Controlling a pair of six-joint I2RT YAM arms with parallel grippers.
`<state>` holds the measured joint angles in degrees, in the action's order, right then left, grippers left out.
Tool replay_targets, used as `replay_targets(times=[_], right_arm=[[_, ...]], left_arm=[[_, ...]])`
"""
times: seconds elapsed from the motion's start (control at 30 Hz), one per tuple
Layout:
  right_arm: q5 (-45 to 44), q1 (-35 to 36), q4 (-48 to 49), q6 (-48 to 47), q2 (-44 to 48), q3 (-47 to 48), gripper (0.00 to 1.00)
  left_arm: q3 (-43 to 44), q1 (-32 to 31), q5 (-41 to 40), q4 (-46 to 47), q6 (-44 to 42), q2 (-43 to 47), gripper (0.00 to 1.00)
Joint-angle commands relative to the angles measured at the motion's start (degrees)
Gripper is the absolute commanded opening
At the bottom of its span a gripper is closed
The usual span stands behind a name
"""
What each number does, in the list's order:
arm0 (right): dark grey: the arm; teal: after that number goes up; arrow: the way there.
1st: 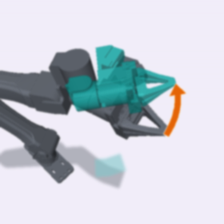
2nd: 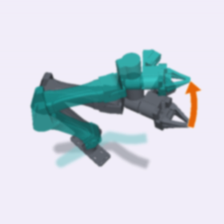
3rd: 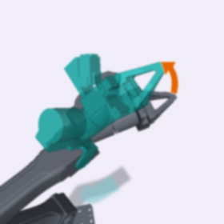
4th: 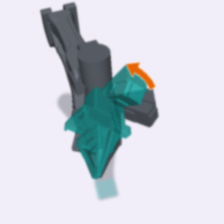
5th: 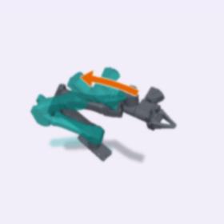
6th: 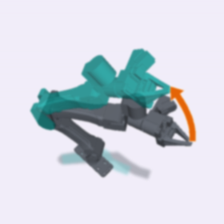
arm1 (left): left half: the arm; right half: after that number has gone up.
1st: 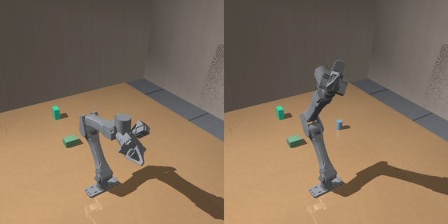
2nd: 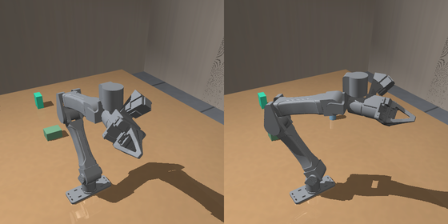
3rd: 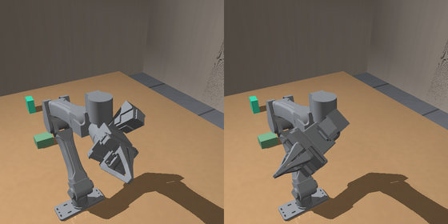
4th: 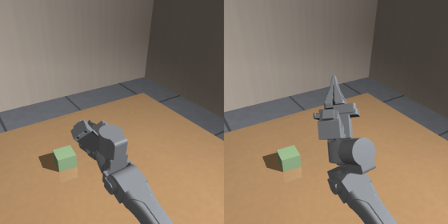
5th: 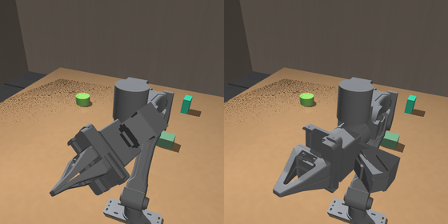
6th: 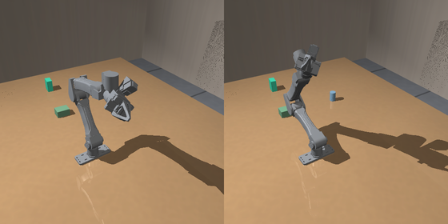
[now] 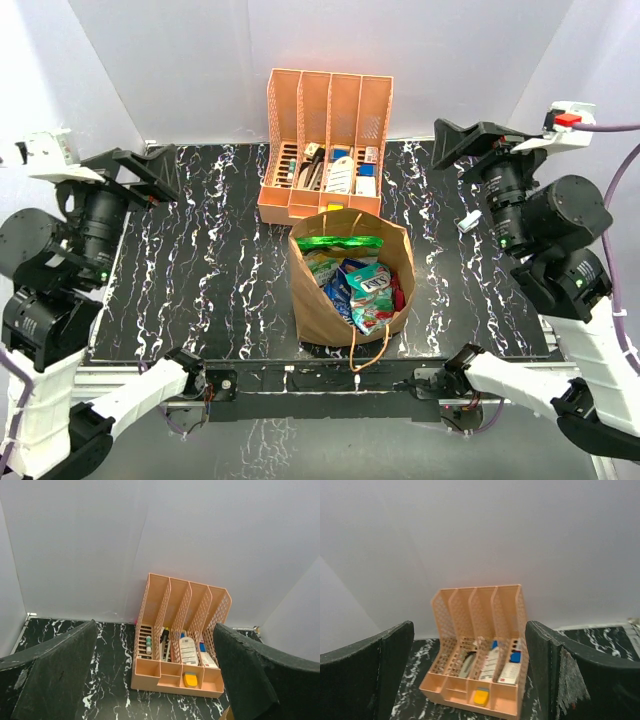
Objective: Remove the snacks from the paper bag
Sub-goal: Adjust the paper bag at the center of the board.
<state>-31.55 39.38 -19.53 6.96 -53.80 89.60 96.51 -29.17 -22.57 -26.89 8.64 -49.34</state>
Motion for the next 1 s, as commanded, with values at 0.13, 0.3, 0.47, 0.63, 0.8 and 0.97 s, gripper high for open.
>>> replay_targets(times=[0.13,0.3,0.47,0.63,0.8,0.97], right_arm=[[5.4,-14.2,-12.9,5.0,3.4,-3.5,0.98],[13.3,-23.6,-20.6,10.4,9.0,-8.2,0.98],[23.7,-30.2,-25.1,14.4,17.4,-13.6,0.98],[31.2,-34.3,-29.2,18.2,24.1,-16.6,0.98],[35.9,-36.3,-31.4,21.8,28.7,-18.3,0.98],[38.7,-37.1,-33.2,23.9,31.0,-19.3,0.98]], left_arm=[[-7.4,5.9,10.3,2.0,4.3,-1.3,0.98],[-12.6,9.5,20.2,3.1,7.7,-2.4,0.98],[-16.8,12.3,33.7,4.8,12.2,-5.5,0.98],[-20.2,14.0,48.6,8.6,21.2,-11.7,0.98],[-26.7,14.9,62.1,21.9,37.4,-17.9,0.98],[-32.6,14.7,66.8,29.6,47.6,-20.8,0.98]])
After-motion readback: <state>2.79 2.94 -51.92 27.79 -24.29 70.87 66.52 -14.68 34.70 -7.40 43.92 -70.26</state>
